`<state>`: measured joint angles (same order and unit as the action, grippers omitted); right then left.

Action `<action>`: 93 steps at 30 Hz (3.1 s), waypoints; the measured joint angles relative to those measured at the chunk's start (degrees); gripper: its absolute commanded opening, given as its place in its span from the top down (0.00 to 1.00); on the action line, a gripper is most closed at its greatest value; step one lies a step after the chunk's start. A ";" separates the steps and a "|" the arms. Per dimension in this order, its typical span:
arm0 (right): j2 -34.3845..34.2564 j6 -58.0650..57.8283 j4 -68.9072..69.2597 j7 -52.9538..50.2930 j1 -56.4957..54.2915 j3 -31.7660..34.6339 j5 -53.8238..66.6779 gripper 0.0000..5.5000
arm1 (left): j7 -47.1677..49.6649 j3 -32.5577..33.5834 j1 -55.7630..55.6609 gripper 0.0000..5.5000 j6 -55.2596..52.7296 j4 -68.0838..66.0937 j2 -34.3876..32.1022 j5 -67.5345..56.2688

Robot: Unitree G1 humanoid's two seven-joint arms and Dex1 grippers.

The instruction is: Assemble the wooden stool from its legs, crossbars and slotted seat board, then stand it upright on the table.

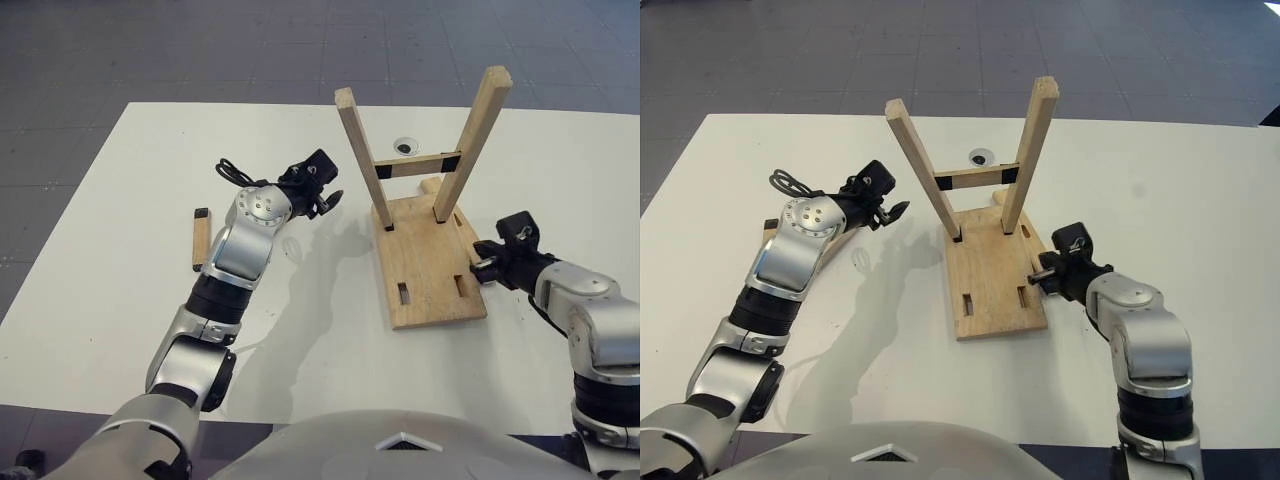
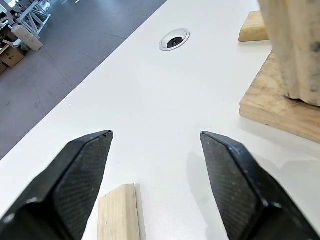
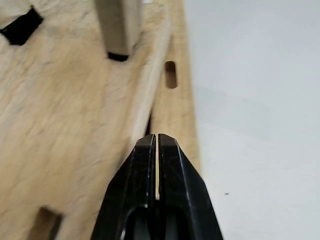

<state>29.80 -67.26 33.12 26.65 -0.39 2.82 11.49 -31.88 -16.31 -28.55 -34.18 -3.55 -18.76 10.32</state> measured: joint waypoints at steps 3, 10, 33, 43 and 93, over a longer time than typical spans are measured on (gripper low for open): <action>5.28 1.27 -1.10 3.55 3.49 -1.97 0.80 0.98 | -0.36 -0.67 2.67 0.40 -2.71 2.48 0.43 -0.98; 2.04 10.94 -16.03 4.25 -6.94 -11.77 -2.01 0.98 | 0.42 -0.32 3.64 0.40 -3.83 3.84 0.62 -2.02; -9.78 11.85 -12.80 -7.15 -8.48 -9.01 -2.37 0.98 | 16.78 32.41 -40.99 0.52 -1.37 -25.20 12.06 -28.41; -11.02 10.28 -11.07 -8.24 -8.38 -9.20 -2.29 0.98 | 16.32 29.45 -40.97 0.52 0.69 -33.79 13.10 -28.02; -11.21 9.89 -7.97 -9.71 -4.08 -5.92 -2.19 0.98 | 8.87 21.42 3.53 0.52 -6.32 13.41 -7.54 -28.10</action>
<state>18.59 -57.38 25.15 16.95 -4.47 -3.10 9.30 -23.01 5.11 -25.02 -40.50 9.86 -26.30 -17.78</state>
